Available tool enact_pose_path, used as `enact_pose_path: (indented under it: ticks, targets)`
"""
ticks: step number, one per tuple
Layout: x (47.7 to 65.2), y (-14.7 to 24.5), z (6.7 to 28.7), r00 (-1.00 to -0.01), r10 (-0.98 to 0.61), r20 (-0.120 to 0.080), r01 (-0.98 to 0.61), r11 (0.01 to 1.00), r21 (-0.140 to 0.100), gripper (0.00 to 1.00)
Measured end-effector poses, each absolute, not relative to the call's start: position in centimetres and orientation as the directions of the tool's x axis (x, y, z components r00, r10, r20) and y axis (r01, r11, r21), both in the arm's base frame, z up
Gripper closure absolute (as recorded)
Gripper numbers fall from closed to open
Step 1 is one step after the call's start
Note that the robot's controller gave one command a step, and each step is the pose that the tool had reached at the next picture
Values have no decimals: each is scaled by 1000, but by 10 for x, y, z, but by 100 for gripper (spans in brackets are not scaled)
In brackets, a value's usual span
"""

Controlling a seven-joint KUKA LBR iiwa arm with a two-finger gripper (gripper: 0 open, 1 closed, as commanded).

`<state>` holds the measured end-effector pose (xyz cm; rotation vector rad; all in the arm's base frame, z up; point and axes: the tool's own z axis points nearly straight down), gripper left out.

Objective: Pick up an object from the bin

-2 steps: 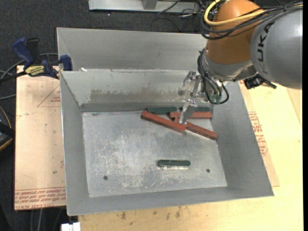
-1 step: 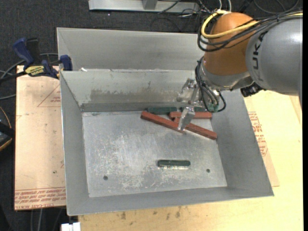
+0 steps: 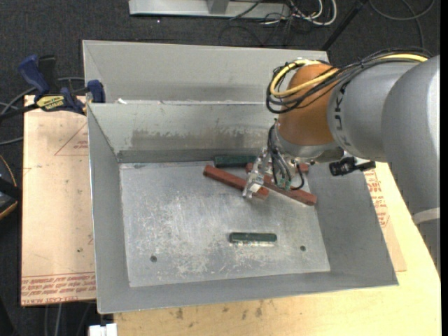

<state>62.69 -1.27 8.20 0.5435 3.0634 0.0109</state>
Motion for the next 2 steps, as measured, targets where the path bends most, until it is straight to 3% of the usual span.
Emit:
enact_pose_path:
  ticks: [1,2]
  targets:
    - [627,-13,82,-939,344,-29,344,939,12,100]
    - [629,-2,203,-959,284,-3,284,959,1,100]
